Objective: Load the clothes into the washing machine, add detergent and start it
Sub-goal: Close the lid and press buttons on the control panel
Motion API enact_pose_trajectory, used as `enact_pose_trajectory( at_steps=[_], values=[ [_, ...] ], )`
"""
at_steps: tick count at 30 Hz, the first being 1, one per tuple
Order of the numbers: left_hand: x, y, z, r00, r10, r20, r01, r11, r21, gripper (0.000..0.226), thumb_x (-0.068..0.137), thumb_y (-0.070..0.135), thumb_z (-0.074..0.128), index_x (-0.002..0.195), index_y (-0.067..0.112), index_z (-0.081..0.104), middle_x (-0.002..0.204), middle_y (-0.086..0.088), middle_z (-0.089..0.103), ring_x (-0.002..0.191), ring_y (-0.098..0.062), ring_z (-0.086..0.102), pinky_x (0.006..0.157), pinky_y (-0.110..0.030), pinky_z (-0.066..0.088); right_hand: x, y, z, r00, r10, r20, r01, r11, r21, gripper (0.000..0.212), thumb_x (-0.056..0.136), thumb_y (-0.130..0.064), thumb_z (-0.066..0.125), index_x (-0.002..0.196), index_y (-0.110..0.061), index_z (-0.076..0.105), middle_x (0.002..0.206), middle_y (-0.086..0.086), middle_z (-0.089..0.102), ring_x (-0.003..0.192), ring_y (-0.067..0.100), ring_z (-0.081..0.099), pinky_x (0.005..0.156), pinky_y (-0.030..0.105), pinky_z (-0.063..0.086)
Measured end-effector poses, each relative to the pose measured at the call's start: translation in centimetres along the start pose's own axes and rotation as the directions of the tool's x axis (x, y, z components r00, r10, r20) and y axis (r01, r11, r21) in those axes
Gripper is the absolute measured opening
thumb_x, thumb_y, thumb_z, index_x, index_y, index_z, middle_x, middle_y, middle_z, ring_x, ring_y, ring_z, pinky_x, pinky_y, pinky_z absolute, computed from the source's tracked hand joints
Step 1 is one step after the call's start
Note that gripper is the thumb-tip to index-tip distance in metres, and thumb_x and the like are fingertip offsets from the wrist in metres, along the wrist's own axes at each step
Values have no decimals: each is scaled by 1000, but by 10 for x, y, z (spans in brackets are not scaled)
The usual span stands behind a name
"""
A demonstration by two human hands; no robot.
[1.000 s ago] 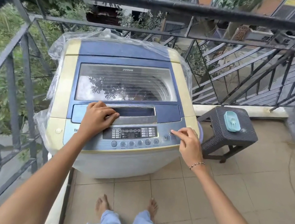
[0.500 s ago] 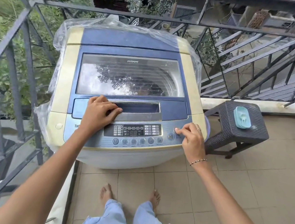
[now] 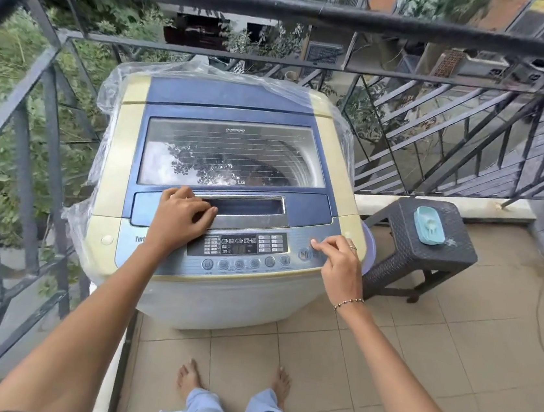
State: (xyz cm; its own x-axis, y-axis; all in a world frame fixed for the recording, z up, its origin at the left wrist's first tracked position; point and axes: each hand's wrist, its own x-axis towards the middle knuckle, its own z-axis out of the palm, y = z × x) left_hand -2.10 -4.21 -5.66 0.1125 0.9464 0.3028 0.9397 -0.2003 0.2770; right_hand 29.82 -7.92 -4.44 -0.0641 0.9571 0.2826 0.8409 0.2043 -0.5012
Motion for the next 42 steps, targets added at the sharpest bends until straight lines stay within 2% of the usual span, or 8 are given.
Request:
enact_pose_trajectory(
  at_steps=[6, 16, 24, 28, 32, 38, 42],
  values=[
    [-2, -2, -1, 1000, 11, 15, -11, 1000, 11, 49, 89, 51, 37, 75, 24, 75, 71, 11, 71, 85, -18, 55, 93, -37, 32, -9, -5, -6, 999, -4, -54, 1, 999, -55, 31, 81, 6, 55, 95, -12, 77, 82, 13, 63, 78, 34, 55, 71, 45, 48],
    [-2, -3, 1, 1000, 12, -8, -12, 998, -54, 47, 88, 52, 39, 78, 25, 76, 70, 11, 71, 84, -18, 56, 94, -39, 33, -19, -13, -3, 999, 37, -8, -38, 991, -126, 45, 75, 15, 55, 105, -12, 73, 89, 10, 62, 85, 32, 56, 77, 43, 47],
    [-1, -2, -1, 1000, 4, 10, -3, 998, -61, 47, 88, 55, 42, 80, 25, 76, 70, 10, 70, 85, -17, 54, 96, -38, 32, -37, -62, 26, 978, -172, 119, 183, 980, -84, 44, 72, 9, 60, 103, -20, 71, 89, 1, 63, 82, 25, 59, 73, 36, 43],
    [-2, -1, -1, 999, 3, 34, -1, 999, -53, 47, 88, 58, 44, 78, 24, 74, 69, 10, 68, 87, -16, 54, 97, -37, 29, -42, -83, 43, 946, -286, 154, 296, 954, -45, 50, 66, 10, 64, 105, -22, 70, 86, 0, 61, 80, 22, 58, 71, 33, 42],
    [-1, 0, -1, 1000, -8, 19, 9, 998, -68, 42, 88, 55, 50, 77, 23, 75, 66, 7, 65, 87, -18, 56, 98, -37, 29, -45, -96, 53, 910, -375, 178, 391, 919, -60, 46, 69, 3, 65, 108, -21, 69, 86, 1, 60, 78, 22, 57, 69, 33, 41],
    [-1, -2, 1, 1000, -6, 15, 7, 998, -62, 34, 89, 50, 57, 79, 22, 75, 66, 5, 64, 87, -18, 56, 98, -36, 28, -49, -102, 59, 886, -431, 172, 455, 880, -140, 36, 79, -14, 50, 110, -17, 67, 82, 1, 57, 75, 21, 52, 65, 33, 37],
    [-1, -2, 2, 1000, -7, 11, 8, 997, -71, 34, 89, 50, 57, 79, 23, 75, 66, 6, 63, 87, -17, 57, 98, -36, 27, -48, -102, 61, 874, -465, 139, 484, 858, -174, 30, 83, -18, 51, 108, -15, 68, 80, 1, 57, 75, 20, 52, 65, 31, 34]
  ],
)
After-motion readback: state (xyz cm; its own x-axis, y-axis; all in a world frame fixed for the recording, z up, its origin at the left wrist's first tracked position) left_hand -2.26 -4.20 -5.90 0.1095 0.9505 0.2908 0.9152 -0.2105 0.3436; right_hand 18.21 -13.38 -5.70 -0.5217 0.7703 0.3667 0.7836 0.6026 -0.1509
